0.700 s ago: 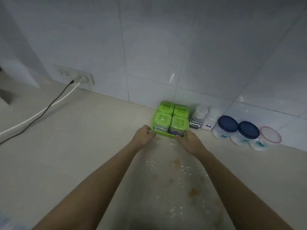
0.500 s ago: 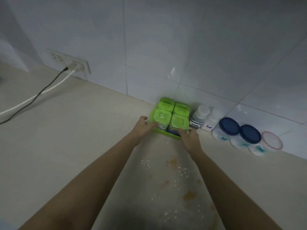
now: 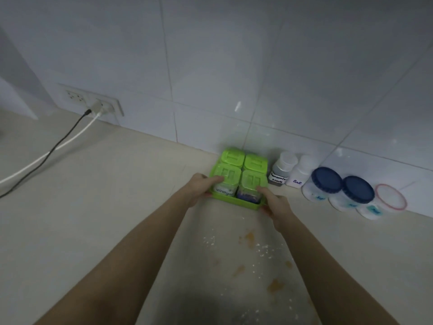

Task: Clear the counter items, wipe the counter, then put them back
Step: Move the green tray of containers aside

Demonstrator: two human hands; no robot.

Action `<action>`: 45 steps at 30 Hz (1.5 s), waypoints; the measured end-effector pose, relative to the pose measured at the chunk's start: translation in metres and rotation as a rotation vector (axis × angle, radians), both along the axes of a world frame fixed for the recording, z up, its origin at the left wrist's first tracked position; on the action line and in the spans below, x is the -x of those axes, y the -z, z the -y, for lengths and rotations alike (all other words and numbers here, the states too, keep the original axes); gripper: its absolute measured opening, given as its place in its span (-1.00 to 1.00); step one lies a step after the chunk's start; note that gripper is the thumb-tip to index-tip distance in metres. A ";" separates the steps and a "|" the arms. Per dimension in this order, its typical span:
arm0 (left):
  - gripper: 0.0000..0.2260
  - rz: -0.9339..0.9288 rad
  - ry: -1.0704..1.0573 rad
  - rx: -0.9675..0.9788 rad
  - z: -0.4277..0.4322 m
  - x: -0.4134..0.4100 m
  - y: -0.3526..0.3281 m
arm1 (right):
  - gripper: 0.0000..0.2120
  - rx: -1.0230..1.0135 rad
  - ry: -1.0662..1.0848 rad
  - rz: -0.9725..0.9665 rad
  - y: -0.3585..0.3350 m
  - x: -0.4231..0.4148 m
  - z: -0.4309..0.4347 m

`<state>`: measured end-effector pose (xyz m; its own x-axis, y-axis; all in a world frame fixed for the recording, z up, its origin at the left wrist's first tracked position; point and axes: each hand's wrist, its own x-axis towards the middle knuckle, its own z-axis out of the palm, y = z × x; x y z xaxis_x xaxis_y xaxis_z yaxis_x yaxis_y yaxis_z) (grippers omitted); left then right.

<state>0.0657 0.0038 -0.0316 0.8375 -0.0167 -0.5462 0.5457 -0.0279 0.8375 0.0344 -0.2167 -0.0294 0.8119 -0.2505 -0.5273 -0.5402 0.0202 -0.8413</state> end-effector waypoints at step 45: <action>-0.78 0.682 0.373 -1.075 0.001 0.060 -0.060 | -0.58 0.958 -0.750 0.351 -0.065 0.033 0.017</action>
